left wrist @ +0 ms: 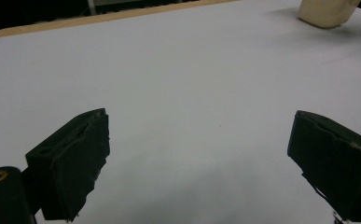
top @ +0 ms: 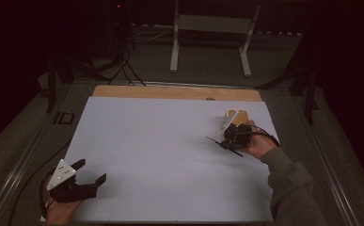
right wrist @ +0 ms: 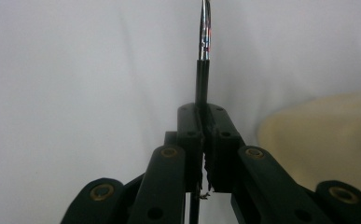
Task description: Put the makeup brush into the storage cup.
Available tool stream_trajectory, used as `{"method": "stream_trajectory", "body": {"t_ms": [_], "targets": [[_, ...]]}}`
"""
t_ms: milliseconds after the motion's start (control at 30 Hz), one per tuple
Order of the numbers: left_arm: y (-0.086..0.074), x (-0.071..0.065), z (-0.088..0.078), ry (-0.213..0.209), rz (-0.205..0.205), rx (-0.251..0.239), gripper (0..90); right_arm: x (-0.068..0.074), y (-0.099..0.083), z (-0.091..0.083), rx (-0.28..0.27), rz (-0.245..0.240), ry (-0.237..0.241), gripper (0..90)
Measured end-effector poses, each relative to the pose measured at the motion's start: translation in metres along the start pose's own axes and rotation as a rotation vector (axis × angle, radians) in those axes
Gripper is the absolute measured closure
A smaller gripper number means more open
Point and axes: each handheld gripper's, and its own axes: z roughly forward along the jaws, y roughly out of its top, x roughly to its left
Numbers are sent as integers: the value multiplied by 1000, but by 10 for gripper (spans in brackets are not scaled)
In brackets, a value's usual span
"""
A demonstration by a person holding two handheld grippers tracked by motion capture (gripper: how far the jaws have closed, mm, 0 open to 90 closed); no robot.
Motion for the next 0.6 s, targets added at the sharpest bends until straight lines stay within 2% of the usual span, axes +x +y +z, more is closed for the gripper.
{"method": "stream_trajectory", "body": {"t_ms": [367,600], "targets": [[0,0,-1,1,1,-6,68,-6,-5,-18,-118,52,-27,854],[0,0,-1,-1,4,-10,68,-7,-6,-23,-152,66,-33,854]]}}
